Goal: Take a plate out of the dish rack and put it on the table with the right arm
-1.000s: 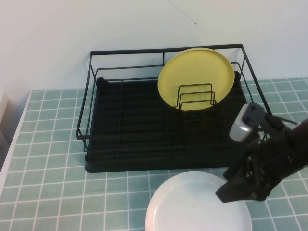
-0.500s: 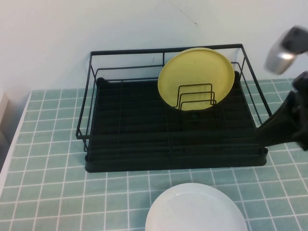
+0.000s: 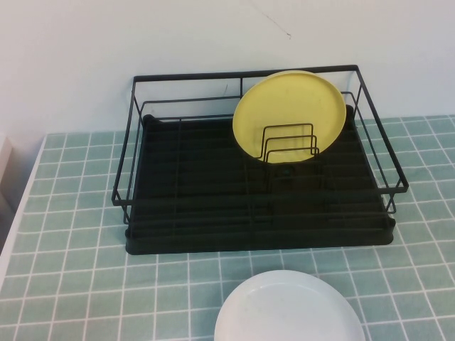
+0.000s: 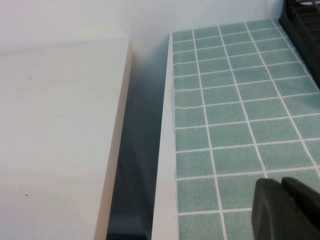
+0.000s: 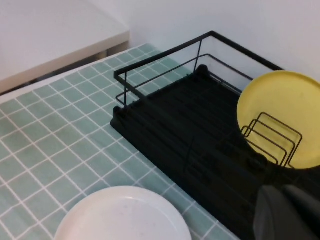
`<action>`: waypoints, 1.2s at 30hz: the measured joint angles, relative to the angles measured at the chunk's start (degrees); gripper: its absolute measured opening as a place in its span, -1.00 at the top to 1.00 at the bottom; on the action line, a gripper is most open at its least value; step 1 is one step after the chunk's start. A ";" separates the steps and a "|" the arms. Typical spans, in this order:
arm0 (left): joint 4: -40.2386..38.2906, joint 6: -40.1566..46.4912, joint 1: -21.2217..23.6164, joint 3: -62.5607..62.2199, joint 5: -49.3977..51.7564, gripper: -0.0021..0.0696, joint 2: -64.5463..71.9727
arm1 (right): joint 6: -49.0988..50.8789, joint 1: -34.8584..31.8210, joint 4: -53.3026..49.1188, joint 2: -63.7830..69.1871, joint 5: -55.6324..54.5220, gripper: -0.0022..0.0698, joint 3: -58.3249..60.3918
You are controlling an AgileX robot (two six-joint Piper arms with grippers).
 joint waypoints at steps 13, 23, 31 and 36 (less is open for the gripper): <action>0.00 0.00 0.00 0.00 0.00 0.95 0.00 | 6.89 0.00 -7.01 -12.90 -3.83 0.94 16.97; 0.00 0.00 0.00 0.00 0.00 0.95 0.00 | 8.12 -2.21 -11.97 -24.11 -44.02 0.94 39.09; 0.00 0.00 0.00 0.00 0.00 0.95 0.00 | 12.78 -15.48 -14.86 -36.97 -43.58 0.94 49.92; 0.00 0.00 0.00 0.00 0.00 0.95 0.00 | 36.76 -18.08 -33.63 -38.26 -33.37 0.94 50.03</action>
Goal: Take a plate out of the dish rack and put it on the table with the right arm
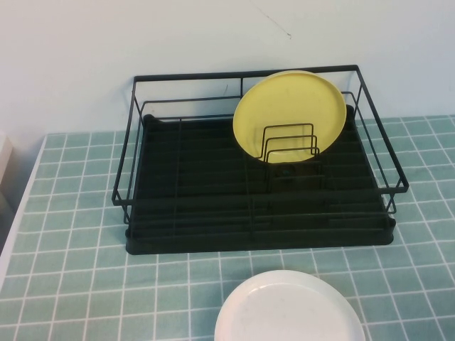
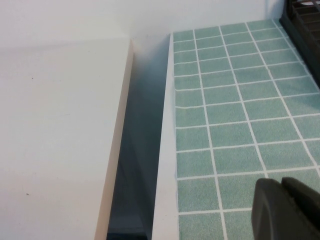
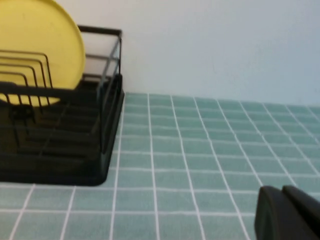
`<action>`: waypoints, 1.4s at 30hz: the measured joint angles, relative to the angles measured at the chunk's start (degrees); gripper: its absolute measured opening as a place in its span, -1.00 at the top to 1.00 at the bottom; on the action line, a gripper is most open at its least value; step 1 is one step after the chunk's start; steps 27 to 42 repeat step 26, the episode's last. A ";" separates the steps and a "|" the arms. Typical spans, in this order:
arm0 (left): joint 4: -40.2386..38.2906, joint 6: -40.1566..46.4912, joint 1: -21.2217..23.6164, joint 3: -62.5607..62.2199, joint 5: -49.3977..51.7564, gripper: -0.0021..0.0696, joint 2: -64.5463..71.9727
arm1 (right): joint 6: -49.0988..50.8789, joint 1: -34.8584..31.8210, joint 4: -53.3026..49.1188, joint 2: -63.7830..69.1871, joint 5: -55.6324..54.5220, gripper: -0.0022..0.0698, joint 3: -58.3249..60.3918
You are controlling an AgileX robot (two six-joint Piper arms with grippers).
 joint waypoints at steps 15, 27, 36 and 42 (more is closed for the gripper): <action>-0.11 0.00 0.00 0.00 0.00 0.95 0.00 | 7.28 2.12 0.83 0.00 10.54 0.94 -0.33; -0.11 0.00 0.00 0.00 0.00 0.95 0.00 | 6.86 2.12 1.23 0.00 11.05 0.94 -0.45; -0.11 0.00 0.00 0.00 0.00 0.95 0.00 | 6.86 2.12 1.23 0.00 11.05 0.94 -0.45; -0.11 0.00 0.00 0.00 0.00 0.95 0.00 | 6.86 2.12 1.23 0.00 11.05 0.94 -0.45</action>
